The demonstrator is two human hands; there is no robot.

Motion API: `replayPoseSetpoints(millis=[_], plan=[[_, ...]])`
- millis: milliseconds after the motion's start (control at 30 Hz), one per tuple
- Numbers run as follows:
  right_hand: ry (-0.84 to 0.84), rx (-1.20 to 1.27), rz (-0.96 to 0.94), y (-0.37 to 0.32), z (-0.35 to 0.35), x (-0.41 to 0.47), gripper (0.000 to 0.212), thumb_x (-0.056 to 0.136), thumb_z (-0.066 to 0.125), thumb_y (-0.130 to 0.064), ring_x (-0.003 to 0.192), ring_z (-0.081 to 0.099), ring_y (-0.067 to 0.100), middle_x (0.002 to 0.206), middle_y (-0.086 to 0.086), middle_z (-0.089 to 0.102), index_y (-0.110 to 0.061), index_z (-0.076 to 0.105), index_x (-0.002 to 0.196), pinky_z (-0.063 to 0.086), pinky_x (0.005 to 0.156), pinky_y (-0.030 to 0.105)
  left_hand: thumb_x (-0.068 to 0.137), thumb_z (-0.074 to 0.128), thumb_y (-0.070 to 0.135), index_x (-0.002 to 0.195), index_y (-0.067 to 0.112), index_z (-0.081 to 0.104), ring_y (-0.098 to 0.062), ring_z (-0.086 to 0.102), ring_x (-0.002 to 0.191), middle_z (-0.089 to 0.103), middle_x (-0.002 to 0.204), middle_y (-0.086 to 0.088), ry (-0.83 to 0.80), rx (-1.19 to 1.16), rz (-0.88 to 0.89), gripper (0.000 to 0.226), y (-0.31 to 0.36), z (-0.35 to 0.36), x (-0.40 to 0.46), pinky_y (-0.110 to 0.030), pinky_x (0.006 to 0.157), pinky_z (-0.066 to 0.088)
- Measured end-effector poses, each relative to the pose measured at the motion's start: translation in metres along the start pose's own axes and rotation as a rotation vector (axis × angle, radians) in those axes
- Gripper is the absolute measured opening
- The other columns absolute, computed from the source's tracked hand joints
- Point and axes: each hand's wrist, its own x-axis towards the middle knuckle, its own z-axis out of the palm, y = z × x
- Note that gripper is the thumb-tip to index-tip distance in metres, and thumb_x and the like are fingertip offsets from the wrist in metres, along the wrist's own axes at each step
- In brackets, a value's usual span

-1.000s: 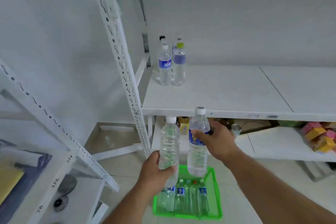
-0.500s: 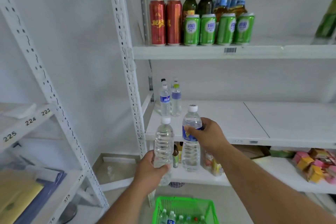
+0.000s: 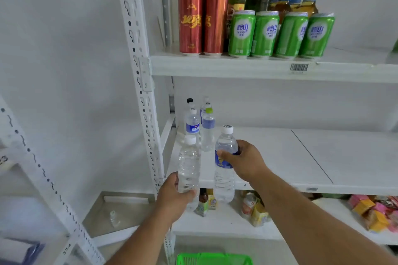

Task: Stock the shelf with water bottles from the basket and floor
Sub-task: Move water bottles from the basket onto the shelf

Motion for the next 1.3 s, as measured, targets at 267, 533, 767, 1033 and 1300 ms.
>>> replayPoseSetpoints(millis=[267,533,767,1033,1300], plan=[[0.067,0.017,0.053,0.003,0.029,0.063,0.017,0.081,0.080,-0.022,0.086,0.070,0.021,0.089,-0.002,0.073,-0.024,0.071,0.095,0.057,0.081,0.039,0.074,0.081,0.015,0.105,0.029,0.058,0.001,0.063,0.086,0.067,0.096,0.012,-0.068,0.054,-0.003,0.041,-0.003,0.000,0.085,-0.008,0.062,0.042],[0.068,-0.029,0.056,0.015,0.040,0.109,0.020,0.079,0.079,-0.024,0.087,0.069,0.022,0.089,-0.003,0.074,-0.027,0.072,0.098,0.056,0.079,0.037,0.069,0.085,0.016,0.109,0.025,0.059,-0.004,0.064,0.092,0.068,0.101,0.010,-0.066,0.076,-0.055,0.048,-0.013,0.010,0.141,-0.019,0.074,0.048],[0.037,0.009,0.069,0.031,0.047,0.145,0.025,0.077,0.081,-0.023,0.087,0.070,0.017,0.091,-0.007,0.073,-0.038,0.069,0.093,0.055,0.078,0.030,0.072,0.083,0.015,0.110,0.025,0.059,0.004,0.059,0.085,0.065,0.094,0.016,-0.015,0.100,-0.052,0.046,-0.015,0.023,0.178,-0.011,0.066,0.042],[-0.004,-0.030,0.044,0.051,0.056,0.176,0.024,0.077,0.080,-0.019,0.082,0.064,0.008,0.090,-0.011,0.072,-0.033,0.069,0.094,0.048,0.068,0.014,0.075,0.080,0.012,0.105,0.033,0.054,0.013,0.051,0.083,0.059,0.091,0.022,0.006,0.128,-0.066,0.045,-0.028,0.041,0.218,-0.005,0.064,0.036],[-0.021,-0.050,0.013,0.063,0.061,0.195,0.035,0.075,0.081,-0.019,0.091,0.060,0.007,0.099,-0.017,0.061,-0.039,0.062,0.096,0.043,0.071,0.009,0.074,0.081,0.014,0.112,0.032,0.056,-0.011,0.057,0.103,0.064,0.105,0.011,0.026,0.122,-0.075,0.049,-0.040,0.051,0.250,-0.024,0.083,0.043]])
